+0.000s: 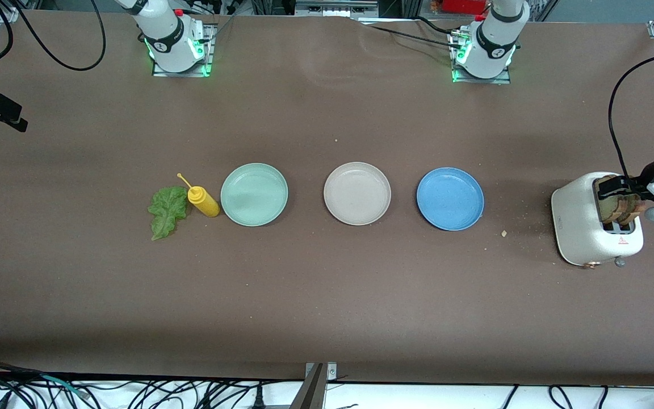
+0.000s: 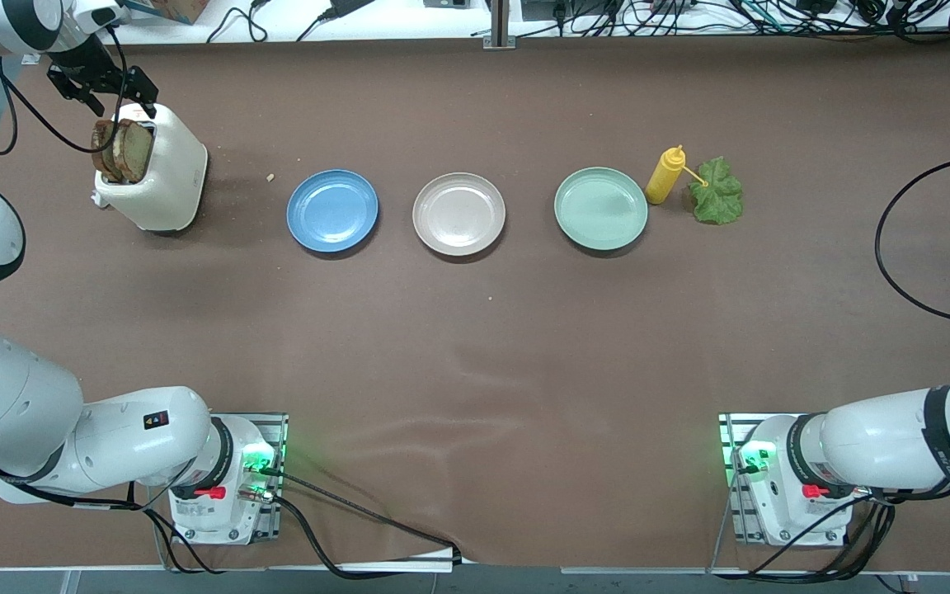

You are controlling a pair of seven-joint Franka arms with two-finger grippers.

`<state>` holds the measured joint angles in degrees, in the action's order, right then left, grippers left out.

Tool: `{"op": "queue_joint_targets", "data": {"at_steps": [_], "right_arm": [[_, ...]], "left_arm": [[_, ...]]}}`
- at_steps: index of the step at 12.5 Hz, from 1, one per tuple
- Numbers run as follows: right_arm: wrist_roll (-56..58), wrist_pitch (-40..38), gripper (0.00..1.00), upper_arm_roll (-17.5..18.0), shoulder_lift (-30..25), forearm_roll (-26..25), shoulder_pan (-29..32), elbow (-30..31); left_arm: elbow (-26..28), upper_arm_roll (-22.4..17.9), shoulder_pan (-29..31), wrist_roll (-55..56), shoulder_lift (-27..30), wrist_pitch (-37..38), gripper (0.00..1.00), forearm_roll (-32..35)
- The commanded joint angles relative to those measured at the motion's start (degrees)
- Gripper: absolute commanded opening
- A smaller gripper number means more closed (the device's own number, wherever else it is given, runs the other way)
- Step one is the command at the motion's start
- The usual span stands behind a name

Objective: Make sandwich in beige plate with both arms
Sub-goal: 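Reach the left gripper down to a bread slice in the toaster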

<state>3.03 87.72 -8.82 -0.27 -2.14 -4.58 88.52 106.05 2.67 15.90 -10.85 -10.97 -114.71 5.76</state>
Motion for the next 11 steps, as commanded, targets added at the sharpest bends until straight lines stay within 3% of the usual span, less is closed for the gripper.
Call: {"op": "queue_joint_targets", "data": {"at_steps": [1, 3, 11], "right_arm": [[0.4, -1.5, 1.00, 0.2, 0.2, -0.4, 0.4, -1.3], [0.4, -1.6, 1.00, 0.3, 0.2, -0.4, 0.4, -1.3], [0.4, -1.6, 1.00, 0.2, 0.2, -0.4, 0.4, -1.2]], "left_arm": [[7.0, 0.3, 1.1, -1.3, 4.3, -5.7, 1.00, 1.2], [10.7, 0.3, 2.2, -1.5, 5.2, -10.8, 1.00, 1.2], [12.5, 0.4, 2.6, -1.4, 4.7, -13.4, 0.98, 1.2]]}}
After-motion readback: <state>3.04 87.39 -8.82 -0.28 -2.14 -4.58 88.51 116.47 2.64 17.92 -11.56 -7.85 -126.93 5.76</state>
